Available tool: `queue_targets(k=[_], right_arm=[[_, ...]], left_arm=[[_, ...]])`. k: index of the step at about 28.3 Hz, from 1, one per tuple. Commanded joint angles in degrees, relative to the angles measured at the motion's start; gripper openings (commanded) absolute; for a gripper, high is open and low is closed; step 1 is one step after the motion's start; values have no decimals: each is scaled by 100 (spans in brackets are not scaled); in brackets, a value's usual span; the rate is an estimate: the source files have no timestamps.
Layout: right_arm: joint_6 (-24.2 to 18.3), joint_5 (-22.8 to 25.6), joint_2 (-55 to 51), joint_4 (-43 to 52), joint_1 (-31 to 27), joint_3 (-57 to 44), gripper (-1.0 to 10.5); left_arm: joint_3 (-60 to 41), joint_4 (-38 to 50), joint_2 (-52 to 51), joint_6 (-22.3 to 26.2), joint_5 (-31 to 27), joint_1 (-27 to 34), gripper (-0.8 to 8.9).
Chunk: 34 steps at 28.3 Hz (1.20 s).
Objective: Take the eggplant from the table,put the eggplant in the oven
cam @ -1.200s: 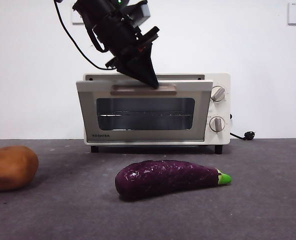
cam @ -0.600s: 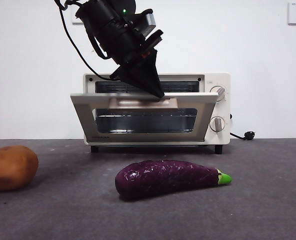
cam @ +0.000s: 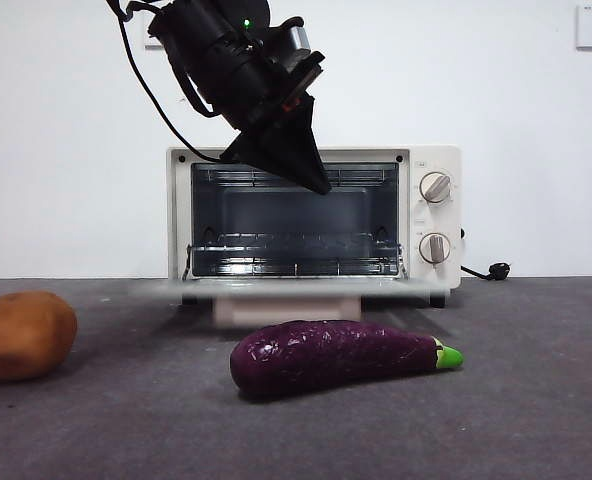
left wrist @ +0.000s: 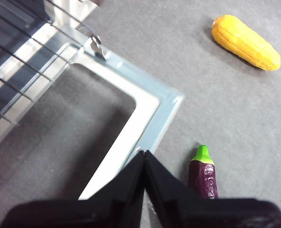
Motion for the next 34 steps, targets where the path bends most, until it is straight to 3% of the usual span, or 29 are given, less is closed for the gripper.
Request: queue_targets(k=[1, 12, 21, 28, 34], right_arm=[[-81, -22, 11, -50, 4, 28, 629], [-326, -323, 33, -610, 122, 26, 629], [-1021, -181, 321, -1709, 986, 24, 629], [-1325, 94, 723, -2201, 1722, 24, 628], [-1617, 337, 1132, -2402, 2433, 13, 626]], left_arm=[[103, -15, 96, -44, 24, -22, -6], [1484, -715, 28, -142, -238, 208, -6], [3241, -1604, -98, -302, -520, 608, -6], [3397, -1722, -708, -391, -933, 946, -6], [3397, -1818, -1303, -431, -942, 1257, -6]])
